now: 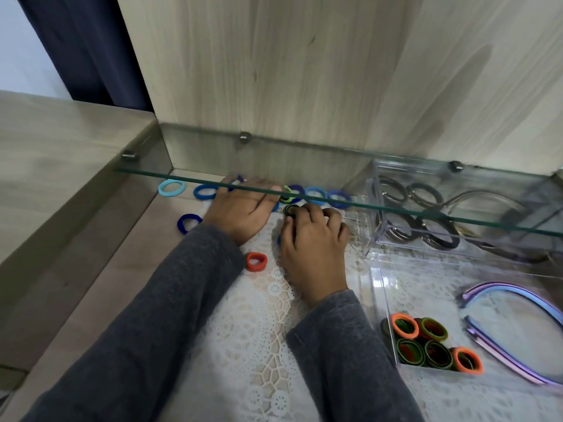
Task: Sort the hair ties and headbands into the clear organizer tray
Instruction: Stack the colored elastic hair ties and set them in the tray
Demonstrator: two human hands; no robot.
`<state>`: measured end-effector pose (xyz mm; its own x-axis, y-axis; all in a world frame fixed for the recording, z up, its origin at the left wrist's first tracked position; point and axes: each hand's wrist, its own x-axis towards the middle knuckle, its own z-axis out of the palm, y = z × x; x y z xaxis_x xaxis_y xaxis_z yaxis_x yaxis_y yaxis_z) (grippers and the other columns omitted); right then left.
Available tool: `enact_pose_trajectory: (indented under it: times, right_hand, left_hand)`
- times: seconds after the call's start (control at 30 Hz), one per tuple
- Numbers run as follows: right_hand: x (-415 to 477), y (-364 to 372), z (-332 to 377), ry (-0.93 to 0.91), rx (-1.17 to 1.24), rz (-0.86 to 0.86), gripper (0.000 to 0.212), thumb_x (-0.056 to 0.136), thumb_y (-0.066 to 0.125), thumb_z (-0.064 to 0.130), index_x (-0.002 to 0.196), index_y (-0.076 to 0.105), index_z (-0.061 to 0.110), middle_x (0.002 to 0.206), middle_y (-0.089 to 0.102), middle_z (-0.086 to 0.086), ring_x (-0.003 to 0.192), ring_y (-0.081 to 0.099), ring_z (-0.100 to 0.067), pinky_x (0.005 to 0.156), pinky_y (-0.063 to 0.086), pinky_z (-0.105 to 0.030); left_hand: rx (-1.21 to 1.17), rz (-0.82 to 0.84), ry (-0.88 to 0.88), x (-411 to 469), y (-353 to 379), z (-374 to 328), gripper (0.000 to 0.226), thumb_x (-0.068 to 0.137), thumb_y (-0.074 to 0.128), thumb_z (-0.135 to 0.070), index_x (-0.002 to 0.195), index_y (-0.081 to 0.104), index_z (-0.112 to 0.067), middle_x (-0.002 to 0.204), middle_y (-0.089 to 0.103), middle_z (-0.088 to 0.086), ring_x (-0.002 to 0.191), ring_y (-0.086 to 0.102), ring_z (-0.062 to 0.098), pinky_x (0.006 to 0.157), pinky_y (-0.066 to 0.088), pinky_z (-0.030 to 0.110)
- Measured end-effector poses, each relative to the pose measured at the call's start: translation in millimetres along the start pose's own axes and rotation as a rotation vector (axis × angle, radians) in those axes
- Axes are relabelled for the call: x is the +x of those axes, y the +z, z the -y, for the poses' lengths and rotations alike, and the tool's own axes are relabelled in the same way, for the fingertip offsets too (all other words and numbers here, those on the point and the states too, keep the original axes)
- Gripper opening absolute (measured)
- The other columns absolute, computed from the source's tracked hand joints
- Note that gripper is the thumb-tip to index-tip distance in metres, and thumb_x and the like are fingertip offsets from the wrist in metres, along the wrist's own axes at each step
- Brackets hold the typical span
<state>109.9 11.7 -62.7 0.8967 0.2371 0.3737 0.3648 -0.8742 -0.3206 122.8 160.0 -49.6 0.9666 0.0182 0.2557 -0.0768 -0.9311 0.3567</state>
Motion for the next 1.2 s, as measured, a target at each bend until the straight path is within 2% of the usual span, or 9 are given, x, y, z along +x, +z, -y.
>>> enact_pose_trajectory:
  times: [0.23, 0.37, 0.47, 0.57, 0.67, 0.73, 0.9, 1.1, 1.2]
  right_hand:
    - [1.0, -3.5, -0.4, -0.007, 0.081, -0.021, 0.036, 0.092, 0.034, 0.029, 0.111, 0.062, 0.016, 0.125, 0.056, -0.001, 0.116, 0.039, -0.027, 0.094, 0.025, -0.043]
    - [1.6, -5.6, 0.3, 0.01, 0.089, -0.105, 0.038, 0.078, 0.042, 0.021, 0.106, 0.066, 0.013, 0.116, 0.064, -0.004, 0.111, 0.049, -0.032, 0.09, 0.035, -0.047]
    - [2.4, -4.4, -0.2, 0.008, 0.09, -0.183, 0.027, 0.078, 0.055, 0.012, 0.102, 0.067, 0.014, 0.108, 0.067, -0.005, 0.104, 0.054, -0.033, 0.085, 0.039, -0.046]
    - [2.5, -3.5, -1.5, -0.003, 0.09, -0.218, 0.02, 0.08, 0.062, 0.011, 0.098, 0.068, 0.015, 0.103, 0.068, -0.004, 0.1, 0.054, -0.032, 0.082, 0.039, -0.044]
    - [1.6, -2.6, -3.2, -0.002, 0.107, -0.213, 0.017, 0.082, 0.062, 0.014, 0.098, 0.068, 0.016, 0.105, 0.067, -0.005, 0.101, 0.053, -0.032, 0.082, 0.037, -0.043]
    - [-0.1, -3.2, -3.8, 0.007, 0.131, -0.204, 0.016, 0.083, 0.061, 0.016, 0.098, 0.068, 0.017, 0.105, 0.066, -0.005, 0.101, 0.052, -0.031, 0.082, 0.036, -0.042]
    - [-13.7, -9.7, -4.8, -0.013, 0.197, -0.211, 0.011, 0.083, 0.062, 0.016, 0.093, 0.066, 0.017, 0.101, 0.066, -0.003, 0.096, 0.053, -0.03, 0.079, 0.035, -0.039]
    - [-36.2, -15.5, -2.9, -0.047, 0.181, -0.217, 0.01, 0.083, 0.06, 0.02, 0.092, 0.064, 0.019, 0.098, 0.065, 0.001, 0.092, 0.051, -0.026, 0.076, 0.029, -0.035]
    - [-45.8, -16.5, -2.3, -0.055, 0.167, -0.193, 0.011, 0.085, 0.059, 0.021, 0.094, 0.063, 0.019, 0.101, 0.064, 0.001, 0.094, 0.05, -0.025, 0.076, 0.029, -0.036]
  left_hand:
    - [-0.032, -0.12, 0.049, -2.5, -0.3, 0.5, 0.052, 0.091, 0.015, -0.044, 0.109, 0.062, -0.031, 0.111, 0.066, -0.014, 0.105, 0.055, 0.011, 0.108, 0.024, 0.041]
    - [0.003, -0.25, 0.08, -4.4, -4.1, 2.9, 0.033, 0.089, 0.038, -0.035, 0.108, 0.065, -0.031, 0.107, 0.067, -0.014, 0.098, 0.059, 0.013, 0.1, 0.031, 0.041]
    - [0.025, -0.313, 0.076, -8.7, -8.2, 10.9, 0.032, 0.086, 0.049, -0.023, 0.112, 0.064, -0.032, 0.111, 0.067, -0.013, 0.099, 0.061, 0.015, 0.097, 0.035, 0.042]
    - [0.051, -0.371, 0.043, -19.1, -10.8, 15.5, 0.03, 0.089, 0.05, -0.029, 0.115, 0.066, -0.03, 0.112, 0.068, -0.011, 0.102, 0.061, 0.017, 0.093, 0.032, 0.037]
    - [0.101, -0.405, -0.002, -33.3, -12.1, 16.4, 0.031, 0.091, 0.046, -0.039, 0.104, 0.071, -0.026, 0.102, 0.071, -0.008, 0.096, 0.062, 0.018, 0.085, 0.03, 0.035]
    - [0.073, -0.421, -0.01, -42.9, -12.0, 17.0, 0.031, 0.09, 0.044, -0.041, 0.097, 0.072, -0.028, 0.096, 0.072, -0.011, 0.093, 0.06, 0.011, 0.084, 0.029, 0.034]
    - [-0.012, -0.405, -0.022, -64.4, -11.9, 10.1, 0.029, 0.09, 0.042, -0.043, 0.101, 0.066, -0.034, 0.104, 0.067, -0.015, 0.098, 0.056, 0.007, 0.083, 0.025, 0.031]
    - [-0.038, -0.485, -0.016, -89.4, -12.1, 3.2, 0.017, 0.091, 0.05, -0.035, 0.096, 0.065, -0.03, 0.098, 0.067, -0.015, 0.088, 0.061, 0.009, 0.081, 0.028, 0.031]
    - [-0.009, -0.52, 0.057, -100.5, -11.3, -1.1, 0.017, 0.091, 0.054, -0.033, 0.094, 0.068, -0.024, 0.104, 0.068, -0.012, 0.094, 0.063, 0.011, 0.083, 0.033, 0.032]
